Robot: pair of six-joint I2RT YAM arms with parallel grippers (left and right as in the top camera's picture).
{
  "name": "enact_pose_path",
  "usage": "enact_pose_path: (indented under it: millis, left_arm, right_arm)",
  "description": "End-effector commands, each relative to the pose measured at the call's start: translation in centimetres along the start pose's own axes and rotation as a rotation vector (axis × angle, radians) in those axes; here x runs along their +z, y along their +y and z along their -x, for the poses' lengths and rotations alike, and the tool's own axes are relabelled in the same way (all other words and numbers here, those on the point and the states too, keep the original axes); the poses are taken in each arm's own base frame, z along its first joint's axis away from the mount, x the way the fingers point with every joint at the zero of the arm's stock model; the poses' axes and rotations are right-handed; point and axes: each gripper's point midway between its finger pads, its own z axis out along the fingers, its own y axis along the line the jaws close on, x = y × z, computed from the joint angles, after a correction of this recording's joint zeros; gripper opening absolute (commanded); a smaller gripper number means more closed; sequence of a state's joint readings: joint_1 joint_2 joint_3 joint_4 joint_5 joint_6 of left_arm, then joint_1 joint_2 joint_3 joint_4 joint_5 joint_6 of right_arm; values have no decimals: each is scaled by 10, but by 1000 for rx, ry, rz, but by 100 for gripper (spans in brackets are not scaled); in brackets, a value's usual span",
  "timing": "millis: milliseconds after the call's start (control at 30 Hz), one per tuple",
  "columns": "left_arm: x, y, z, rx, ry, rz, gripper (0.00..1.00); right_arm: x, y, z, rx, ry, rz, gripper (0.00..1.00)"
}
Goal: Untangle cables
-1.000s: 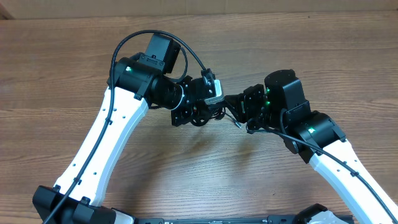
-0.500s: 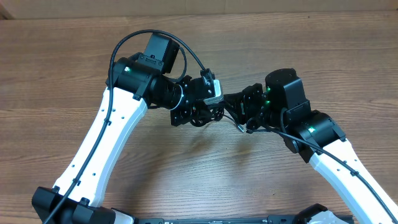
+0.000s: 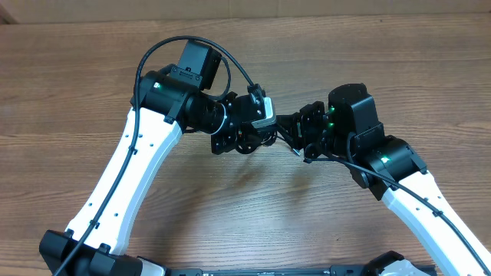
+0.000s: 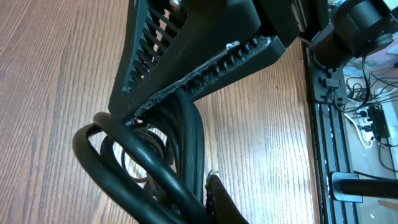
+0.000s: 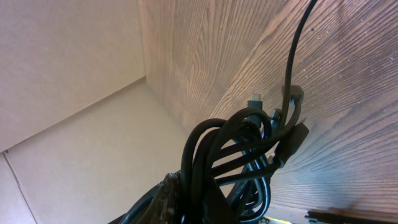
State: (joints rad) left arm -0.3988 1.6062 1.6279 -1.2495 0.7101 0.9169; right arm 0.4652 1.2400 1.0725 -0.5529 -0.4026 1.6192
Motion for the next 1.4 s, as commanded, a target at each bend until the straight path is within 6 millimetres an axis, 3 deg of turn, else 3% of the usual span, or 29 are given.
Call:
enact_pose_path:
  millis: [0, 200, 367, 633, 700, 867, 933, 1000, 1067, 1367]
  left_arm:
    - [-7, -13, 25, 47, -107, -35, 6]
    - [-8, -9, 23, 38, -101, -20, 7]
    - [-15, 11, 26, -66, -130, 42, 10]
    - [-34, 46, 32, -344, -221, 129, 24]
    - [-36, 49, 34, -394, -241, 133, 38]
    - [-38, 54, 39, -394, -264, 144, 37]
    - [-39, 55, 41, -401, -271, 146, 41]
    - [-39, 54, 41, -406, -271, 144, 61]
    - [-37, 51, 40, -415, -265, 130, 75]
    - [-26, 16, 11, -581, -133, 14, 64]
  right_arm:
    - [2, 5, -28, -56, 109, -5, 4]
    - [2, 2, -24, -159, 88, -10, 4]
    - [3, -5, -12, -259, 25, -38, 4]
    - [2, -10, 8, -441, -78, -79, 4]
    - [1, -13, 13, -489, -101, -95, 4]
    - [1, -13, 13, -571, -100, -101, 4]
    - [1, -13, 13, -571, -100, -101, 4]
    - [1, -13, 13, -572, -100, -101, 4]
    - [1, -13, 13, -602, -99, -102, 4]
    - [0, -12, 19, -673, -125, -112, 4]
